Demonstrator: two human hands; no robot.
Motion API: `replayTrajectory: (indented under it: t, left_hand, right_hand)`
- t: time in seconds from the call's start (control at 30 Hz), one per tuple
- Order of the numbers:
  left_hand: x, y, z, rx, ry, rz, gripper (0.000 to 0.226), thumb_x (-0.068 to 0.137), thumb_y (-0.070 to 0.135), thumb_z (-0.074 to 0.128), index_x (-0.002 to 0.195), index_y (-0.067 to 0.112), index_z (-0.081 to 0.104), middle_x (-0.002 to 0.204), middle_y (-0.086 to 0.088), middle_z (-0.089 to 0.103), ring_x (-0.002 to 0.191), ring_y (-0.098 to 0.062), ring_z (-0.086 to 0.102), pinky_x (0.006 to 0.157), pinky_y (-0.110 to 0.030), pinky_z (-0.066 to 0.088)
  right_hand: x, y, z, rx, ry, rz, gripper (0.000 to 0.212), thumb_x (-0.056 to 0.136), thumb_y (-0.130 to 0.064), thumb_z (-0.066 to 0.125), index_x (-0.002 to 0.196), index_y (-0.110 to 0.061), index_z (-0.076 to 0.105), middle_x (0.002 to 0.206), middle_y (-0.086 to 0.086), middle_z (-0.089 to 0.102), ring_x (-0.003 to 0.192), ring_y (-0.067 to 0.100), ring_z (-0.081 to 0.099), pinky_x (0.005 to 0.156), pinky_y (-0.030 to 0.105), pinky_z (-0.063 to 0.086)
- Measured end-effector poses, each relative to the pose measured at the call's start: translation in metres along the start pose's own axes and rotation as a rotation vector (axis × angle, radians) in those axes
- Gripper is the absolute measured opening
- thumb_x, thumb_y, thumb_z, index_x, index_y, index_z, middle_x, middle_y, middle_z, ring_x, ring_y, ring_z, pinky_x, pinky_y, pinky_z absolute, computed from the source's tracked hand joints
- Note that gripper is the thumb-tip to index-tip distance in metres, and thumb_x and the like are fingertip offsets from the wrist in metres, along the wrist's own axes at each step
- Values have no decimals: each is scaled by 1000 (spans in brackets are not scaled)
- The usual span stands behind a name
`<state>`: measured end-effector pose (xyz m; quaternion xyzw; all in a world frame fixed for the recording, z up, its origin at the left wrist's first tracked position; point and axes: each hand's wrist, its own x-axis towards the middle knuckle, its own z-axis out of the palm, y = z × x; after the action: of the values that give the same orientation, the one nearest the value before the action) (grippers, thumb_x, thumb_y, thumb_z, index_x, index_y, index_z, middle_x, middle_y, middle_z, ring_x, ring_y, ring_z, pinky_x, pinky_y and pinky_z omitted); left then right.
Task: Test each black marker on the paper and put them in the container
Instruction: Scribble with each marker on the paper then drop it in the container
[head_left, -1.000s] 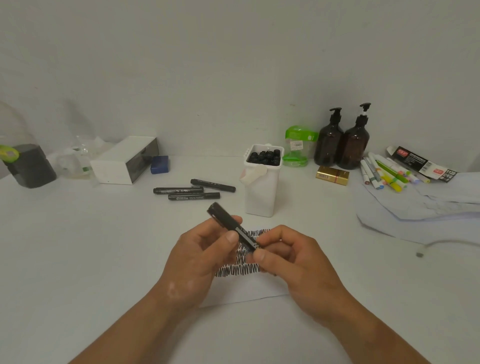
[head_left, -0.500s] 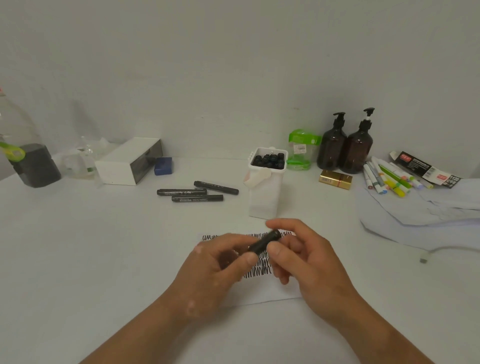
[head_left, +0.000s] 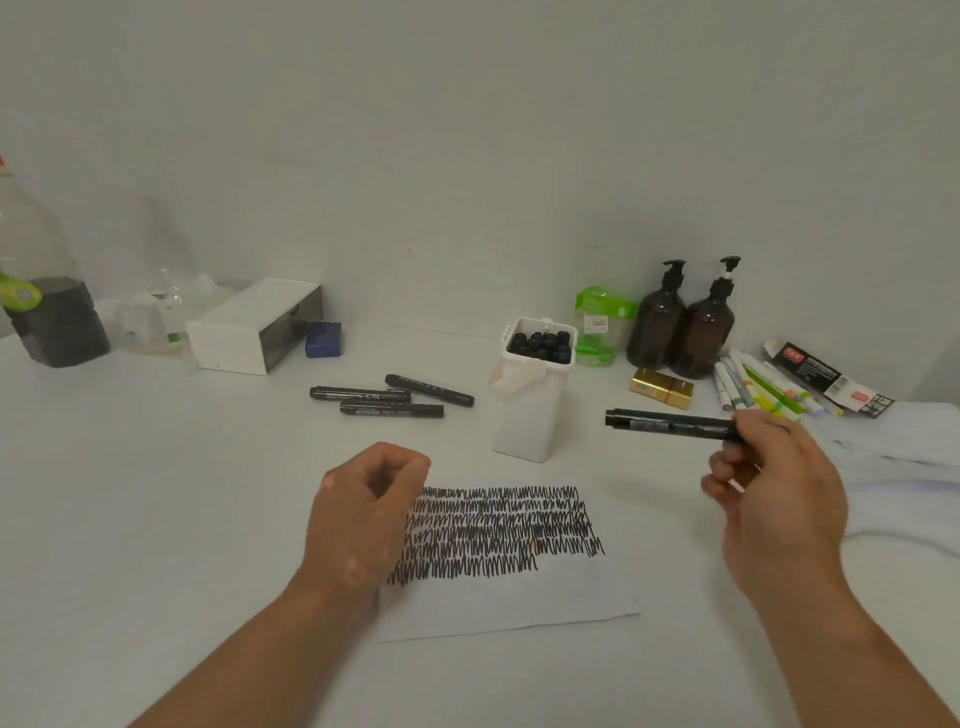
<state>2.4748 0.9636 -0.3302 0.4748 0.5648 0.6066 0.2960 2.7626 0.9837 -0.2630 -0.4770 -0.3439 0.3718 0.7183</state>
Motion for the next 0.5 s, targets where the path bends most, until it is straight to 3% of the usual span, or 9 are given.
replayTrajectory:
  t: [0.13, 0.2, 0.27, 0.37, 0.5]
  left_hand:
    - [8, -4, 0, 47, 46, 5, 17, 88, 23, 71, 74, 33, 71, 67, 11, 69, 58, 2, 56, 63, -21, 44]
    - [9, -6, 0, 59, 27, 12, 17, 88, 21, 71, 76, 33, 71, 68, 12, 69, 58, 1, 56, 62, -19, 44]
    - [9, -8, 0, 44, 9, 26, 17, 87, 19, 72, 77, 33, 72, 67, 13, 68, 59, 0, 56, 60, -13, 45]
    - [11, -10, 0, -6, 17, 7, 16, 86, 18, 72, 80, 32, 72, 63, 15, 64, 56, -2, 53, 55, -10, 43]
    - [13, -11, 1, -16, 31, -10, 17, 89, 11, 69, 81, 26, 72, 59, 16, 60, 53, -1, 50, 50, -9, 40]
  right_hand:
    - [30, -40, 39, -230, -47, -300, 12, 85, -23, 63, 89, -33, 60, 70, -6, 66, 60, 12, 59, 54, 33, 50]
    - [51, -55, 66, -427, -80, -441, 16, 83, -28, 66, 93, -37, 56, 90, -3, 70, 80, 19, 68, 75, 44, 59]
    - [70, -62, 92, -628, -121, -547, 19, 88, -30, 68, 100, -35, 54, 91, -14, 64, 87, 14, 66, 86, 42, 58]
    - [92, -59, 126, -828, -203, -624, 18, 94, -31, 66, 107, -28, 55, 87, -19, 56, 80, 7, 58, 76, 29, 51]
    - [114, -47, 155, -991, -280, -613, 19, 94, -29, 64, 110, -21, 57, 92, -6, 57, 79, 10, 54, 61, 20, 40]
